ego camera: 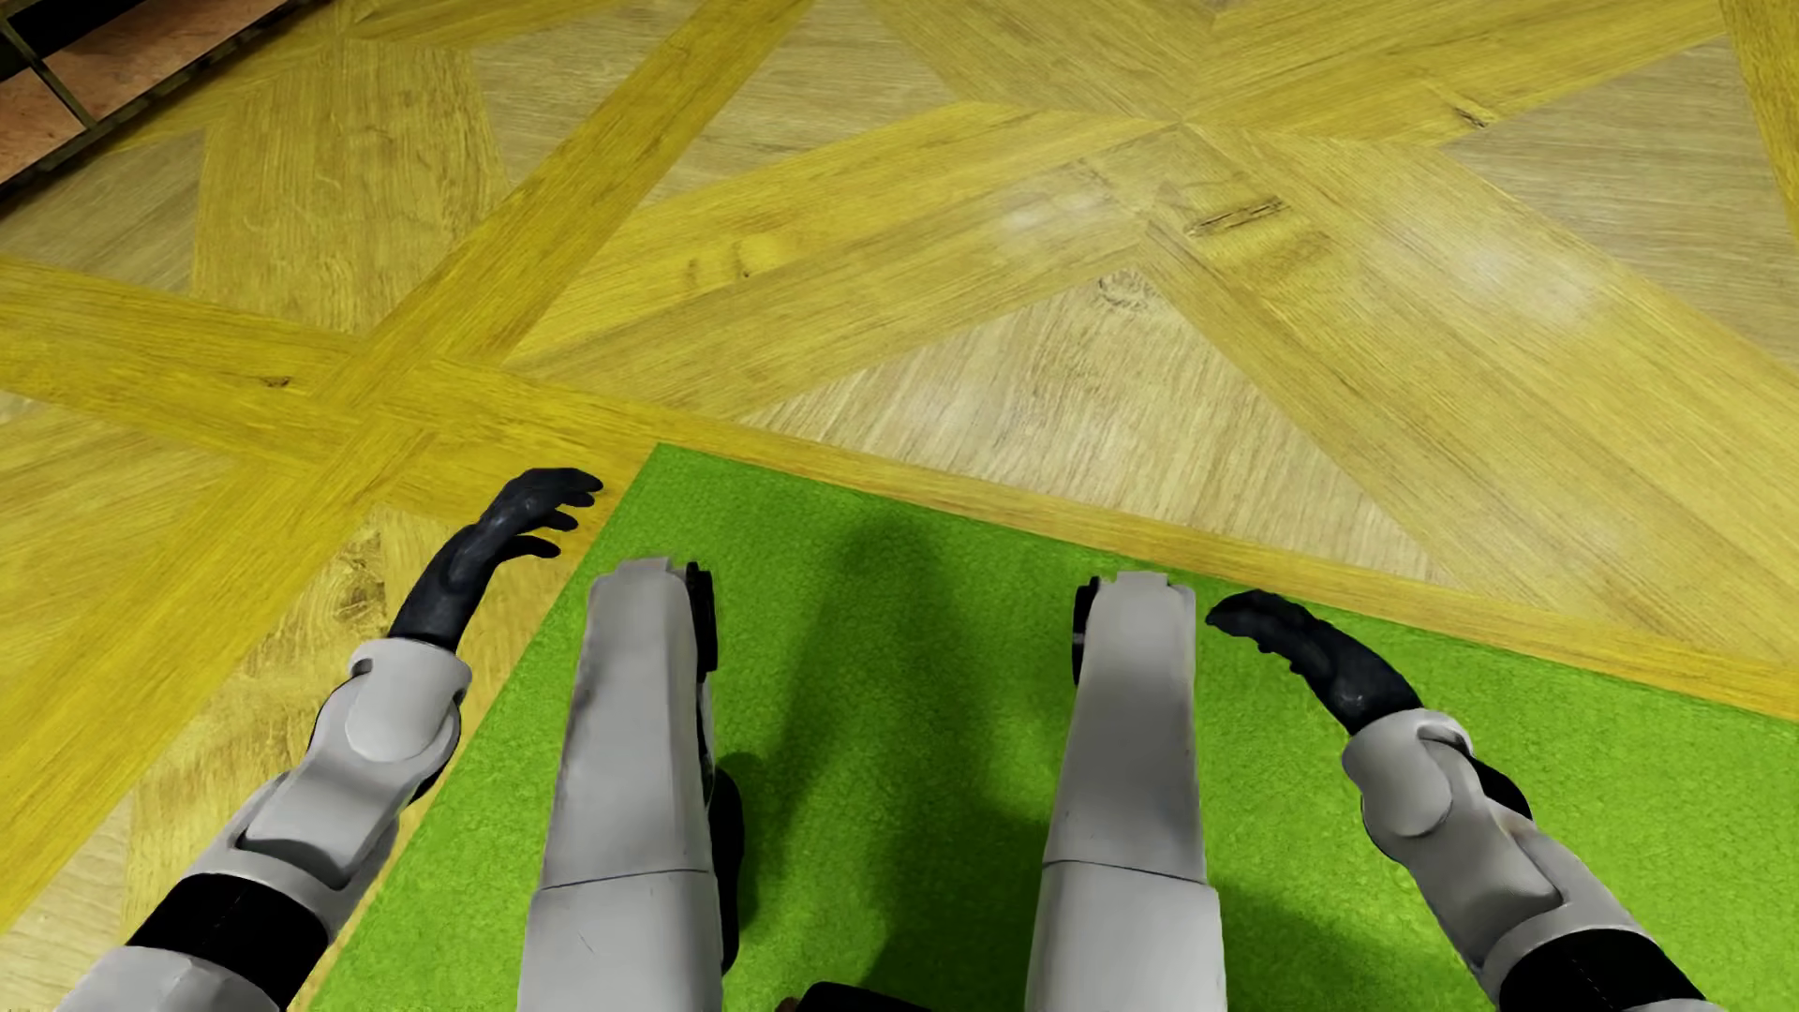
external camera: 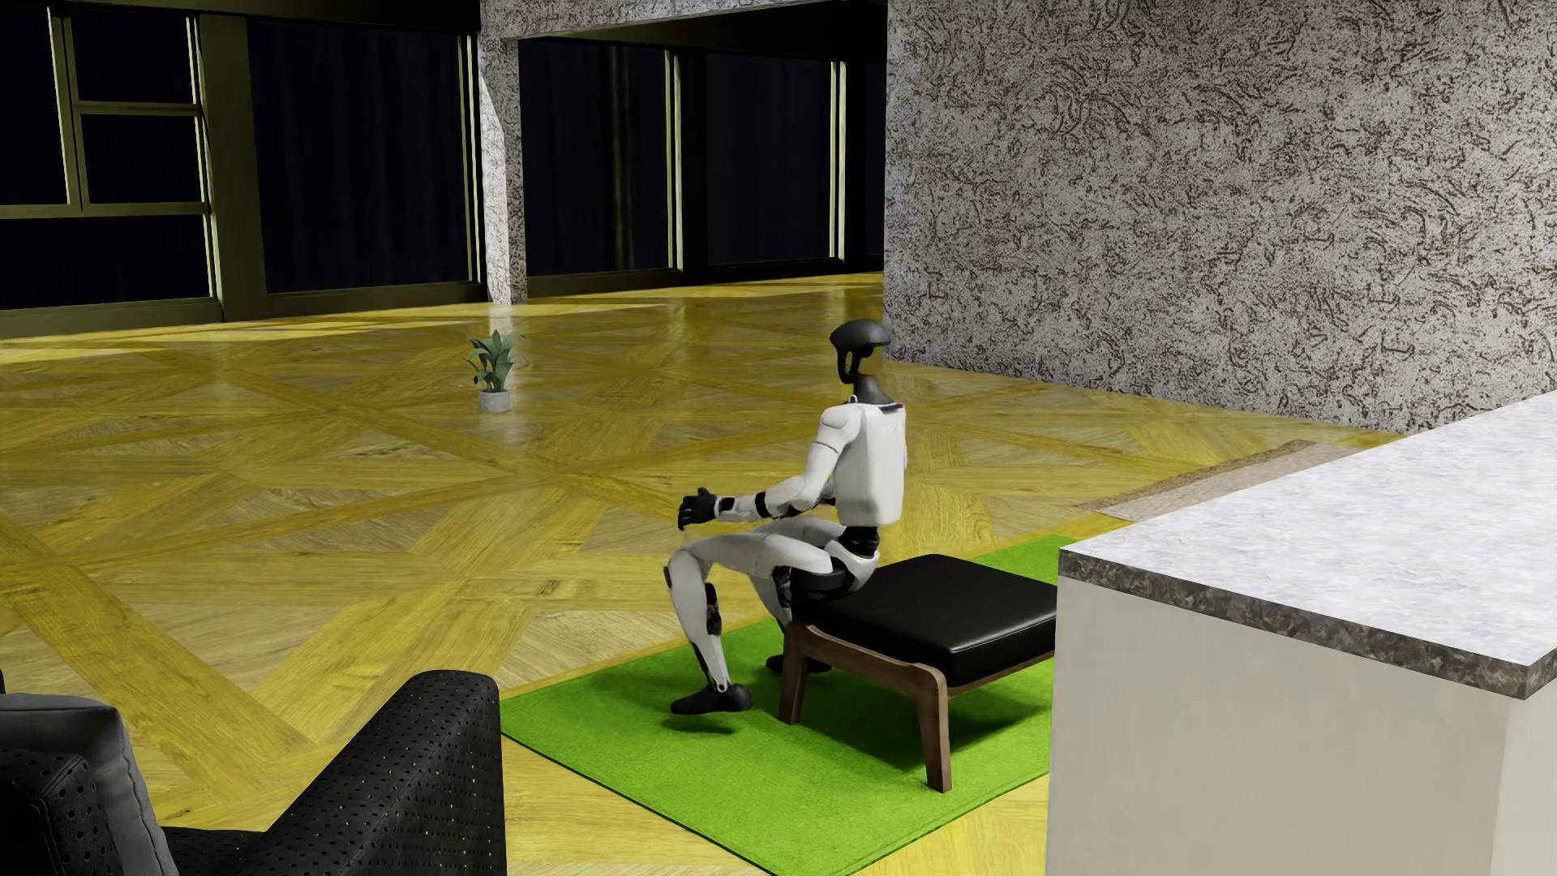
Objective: Get off of the chair
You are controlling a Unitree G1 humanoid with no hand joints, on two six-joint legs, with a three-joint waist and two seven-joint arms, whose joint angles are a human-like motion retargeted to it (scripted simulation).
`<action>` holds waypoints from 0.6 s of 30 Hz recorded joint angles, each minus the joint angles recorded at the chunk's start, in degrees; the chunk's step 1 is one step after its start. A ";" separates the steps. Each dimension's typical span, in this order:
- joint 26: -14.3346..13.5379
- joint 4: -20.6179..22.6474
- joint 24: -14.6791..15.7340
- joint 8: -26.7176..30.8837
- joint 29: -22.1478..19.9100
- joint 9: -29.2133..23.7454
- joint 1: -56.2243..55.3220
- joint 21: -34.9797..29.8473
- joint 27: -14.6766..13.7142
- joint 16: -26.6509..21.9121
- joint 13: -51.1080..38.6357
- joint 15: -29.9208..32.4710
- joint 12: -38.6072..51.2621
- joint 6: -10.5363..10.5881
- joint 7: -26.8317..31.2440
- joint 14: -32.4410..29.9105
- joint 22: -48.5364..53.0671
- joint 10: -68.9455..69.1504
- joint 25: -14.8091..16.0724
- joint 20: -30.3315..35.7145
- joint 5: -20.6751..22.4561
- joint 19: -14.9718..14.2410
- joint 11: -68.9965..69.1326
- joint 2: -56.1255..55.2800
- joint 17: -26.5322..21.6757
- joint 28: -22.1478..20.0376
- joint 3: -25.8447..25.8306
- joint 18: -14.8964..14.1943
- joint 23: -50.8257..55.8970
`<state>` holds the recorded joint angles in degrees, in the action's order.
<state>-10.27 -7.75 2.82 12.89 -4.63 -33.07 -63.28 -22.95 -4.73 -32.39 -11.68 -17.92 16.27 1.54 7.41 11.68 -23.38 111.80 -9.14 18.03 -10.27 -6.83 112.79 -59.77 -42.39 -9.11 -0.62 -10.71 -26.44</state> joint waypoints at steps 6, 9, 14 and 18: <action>-3.31 -1.02 -7.98 1.21 6.67 -4.47 -3.74 -31.52 -7.01 -12.71 -32.77 -0.01 24.72 -0.52 0.29 1.00 15.81 0.80 -5.78 25.52 0.95 -1.27 0.04 -4.52 -4.30 21.60 -0.05 -0.64 16.66; -6.22 -1.39 -5.73 1.68 -3.46 -8.55 -7.48 -41.40 -8.83 -14.69 -42.05 -1.11 30.77 -0.51 0.80 2.21 16.23 1.58 -7.11 29.93 0.92 -2.61 0.67 -8.19 -3.19 9.72 0.14 -1.03 15.86; -9.67 -1.65 -1.12 2.93 -17.58 -14.38 -17.42 -48.05 -10.24 -22.08 -50.08 -2.98 37.37 -1.26 1.87 4.96 27.75 3.17 -3.97 33.04 2.01 -3.00 2.09 -18.57 -11.00 -2.93 0.06 -2.68 25.99; -11.64 -2.02 -0.59 2.28 -22.90 -17.13 -22.65 -49.60 -12.65 -25.87 -53.40 -5.48 43.60 -2.08 2.35 8.15 31.40 2.04 -3.59 36.71 2.13 -3.68 0.19 -23.18 -14.80 -6.63 0.27 -2.66 29.52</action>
<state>-21.91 -9.76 2.23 15.18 -27.53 -50.20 -85.92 -72.55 -17.38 -58.26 -65.08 -23.40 59.87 -0.53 9.76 19.83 8.02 113.84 -12.73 54.74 -8.14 -10.51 112.98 -82.96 -57.19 -15.73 -0.35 -13.37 3.08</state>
